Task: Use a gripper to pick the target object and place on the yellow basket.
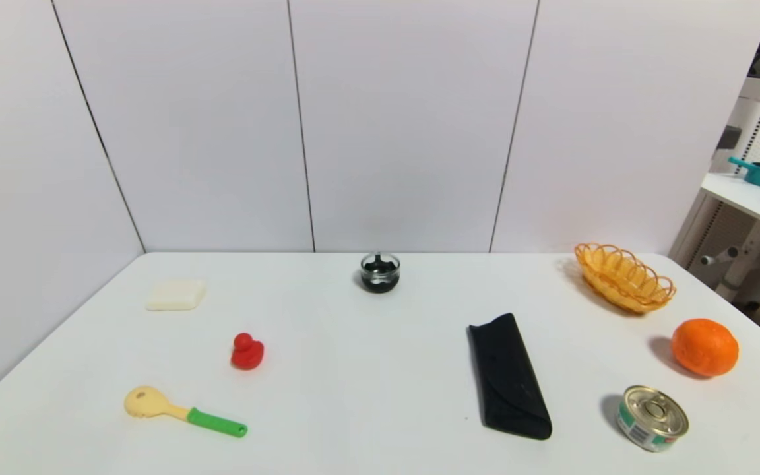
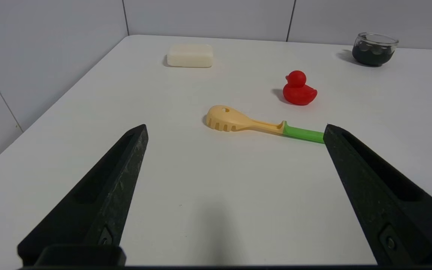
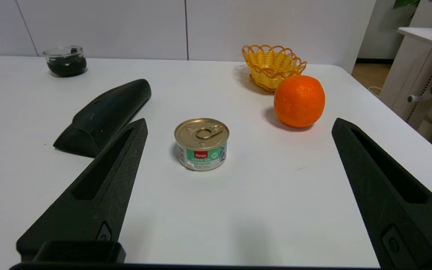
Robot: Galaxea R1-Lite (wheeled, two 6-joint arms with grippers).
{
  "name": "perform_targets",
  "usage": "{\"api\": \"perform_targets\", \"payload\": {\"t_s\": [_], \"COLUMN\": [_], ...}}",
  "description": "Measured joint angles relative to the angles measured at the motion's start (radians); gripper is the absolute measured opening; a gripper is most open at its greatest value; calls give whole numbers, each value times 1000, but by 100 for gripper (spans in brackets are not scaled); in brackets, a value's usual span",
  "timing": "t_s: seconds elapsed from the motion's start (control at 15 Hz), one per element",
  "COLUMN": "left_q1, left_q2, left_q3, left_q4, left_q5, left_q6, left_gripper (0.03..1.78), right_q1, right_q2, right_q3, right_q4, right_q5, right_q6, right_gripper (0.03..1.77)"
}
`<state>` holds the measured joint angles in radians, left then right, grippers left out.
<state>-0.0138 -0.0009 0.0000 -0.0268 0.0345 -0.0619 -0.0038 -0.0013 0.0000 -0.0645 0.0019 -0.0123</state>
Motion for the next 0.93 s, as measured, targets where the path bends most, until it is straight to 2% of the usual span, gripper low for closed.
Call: {"api": "perform_targets", "payload": {"t_s": [0.33,0.53,0.73,0.93], "left_q1": [0,0,0,0], "left_q2": [0,0,0,0], "left_q3": [0,0,0,0], "left_q4": [0,0,0,0], "left_q5": [0,0,0,0], "left_q6": [0,0,0,0], "left_gripper": [169,169,169,169], "right_q1": [-1,2,6,7], "right_q2": [27,112,266,461], "right_q3": [-1,-75,-227,-453], "right_q4": [10,13,13,14], "right_q5": [3,9,9,29], "right_q6": [14,19,21,22], "right_gripper": [170,170,170,170]}}
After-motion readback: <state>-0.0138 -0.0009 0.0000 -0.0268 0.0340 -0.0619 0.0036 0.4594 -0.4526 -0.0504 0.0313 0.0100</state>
